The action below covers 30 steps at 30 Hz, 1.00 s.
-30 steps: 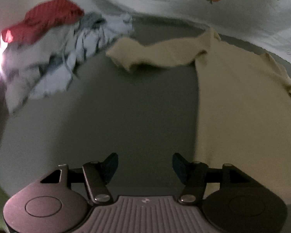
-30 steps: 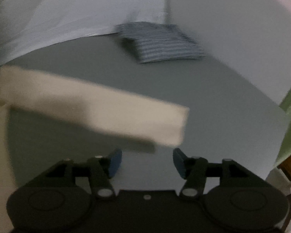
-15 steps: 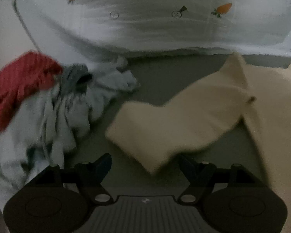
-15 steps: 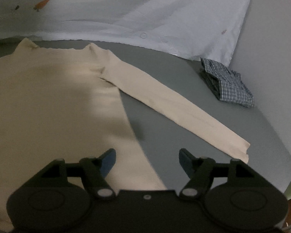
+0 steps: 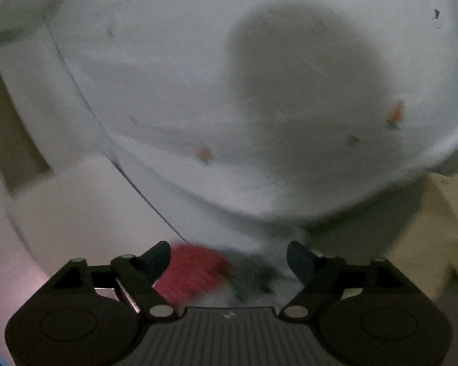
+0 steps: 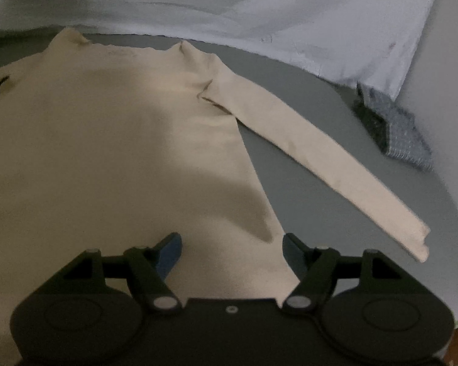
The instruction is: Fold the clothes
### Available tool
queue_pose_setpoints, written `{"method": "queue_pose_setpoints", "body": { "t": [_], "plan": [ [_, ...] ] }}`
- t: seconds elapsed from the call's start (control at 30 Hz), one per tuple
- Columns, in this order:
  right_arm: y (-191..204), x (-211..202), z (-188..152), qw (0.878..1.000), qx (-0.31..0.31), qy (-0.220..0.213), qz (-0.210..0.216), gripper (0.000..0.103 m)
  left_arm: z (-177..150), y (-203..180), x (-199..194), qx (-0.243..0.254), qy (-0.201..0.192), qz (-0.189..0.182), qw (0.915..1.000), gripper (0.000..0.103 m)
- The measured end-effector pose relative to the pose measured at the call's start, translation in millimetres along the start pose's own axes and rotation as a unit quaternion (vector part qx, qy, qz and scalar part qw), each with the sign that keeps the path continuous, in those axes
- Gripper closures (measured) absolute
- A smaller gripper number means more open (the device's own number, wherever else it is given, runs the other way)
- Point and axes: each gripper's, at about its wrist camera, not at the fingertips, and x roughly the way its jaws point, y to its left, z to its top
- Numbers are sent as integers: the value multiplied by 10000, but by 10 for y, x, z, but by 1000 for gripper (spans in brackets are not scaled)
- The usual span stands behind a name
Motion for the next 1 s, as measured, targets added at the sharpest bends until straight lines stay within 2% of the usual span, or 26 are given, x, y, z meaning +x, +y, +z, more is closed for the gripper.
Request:
{"method": "queue_pose_setpoints", "body": {
  "t": [0.07, 0.17, 0.23, 0.3, 0.37, 0.4, 0.43, 0.47, 0.53, 0.63, 0.7, 0.77, 0.8, 0.83, 0.87, 0.9, 0.93, 1.0],
  "plan": [
    [-29, 49, 44, 9998, 150, 14, 94, 29, -124, -135, 111, 82, 527, -639, 9965, 19],
    [-17, 71, 53, 9998, 172, -18, 128, 29, -340, -392, 277, 101, 1049, -1212, 9870, 19],
    [-25, 54, 21, 9998, 162, -39, 126, 28, -454, -541, 421, 171, 1352, -1190, 9835, 18],
    [-50, 33, -21, 9997, 223, -39, 125, 27, -535, -643, 596, 73, 1602, -940, 9826, 19],
    [-78, 14, -64, 9994, 326, -35, 111, 25, -550, -640, 706, -209, 1667, -800, 9825, 19],
    [-91, 6, -83, 9992, 377, -32, 97, 25, -557, -626, 772, -365, 1649, -763, 9827, 23],
    [-104, -1, -100, 9991, 427, -29, 80, 24, -551, -612, 804, -453, 1593, -750, 9833, 39],
    [-116, -8, -118, 9988, 476, -27, 63, 23, -546, -606, 838, -469, 1526, -760, 9842, 50],
    [-127, -15, -140, 9984, 559, -35, 48, 23, -458, -585, 898, -423, 1357, -793, 9867, 97],
    [-112, -20, -149, 9984, 567, -62, 15, 23, -198, -497, 862, -568, 748, -931, 9912, 97],
    [-100, -20, -149, 9985, 536, -77, -7, 22, 92, -553, 722, -587, 229, -1118, 9917, 97],
    [-109, -13, -145, 9985, 539, -69, -10, 21, 396, -781, 539, -377, -281, -1652, 9851, 93],
    [-116, -4, -139, 9985, 551, -60, -9, 21, 506, -933, 473, -213, -397, -2003, 9787, 85],
    [-121, 6, -131, 9984, 562, -52, -8, 20, 601, -1121, 432, -55, -346, -2455, 9688, 65],
    [-123, 14, -123, 9984, 568, -45, -7, 20, 651, -1294, 413, 24, -171, -2901, 9568, 53],
    [-125, 18, -119, 9984, 567, -40, -6, 20, 684, -1455, 401, 74, 32, -3324, 9431, 33],
    [-123, 22, -117, 9984, 570, -39, -5, 19, 687, -1604, 382, 165, 210, -3724, 9277, 28],
    [-119, 28, -117, 9983, 586, -41, -2, 19, 618, -1763, 260, 423, 303, -4185, 9067, 28]
  ]
}}
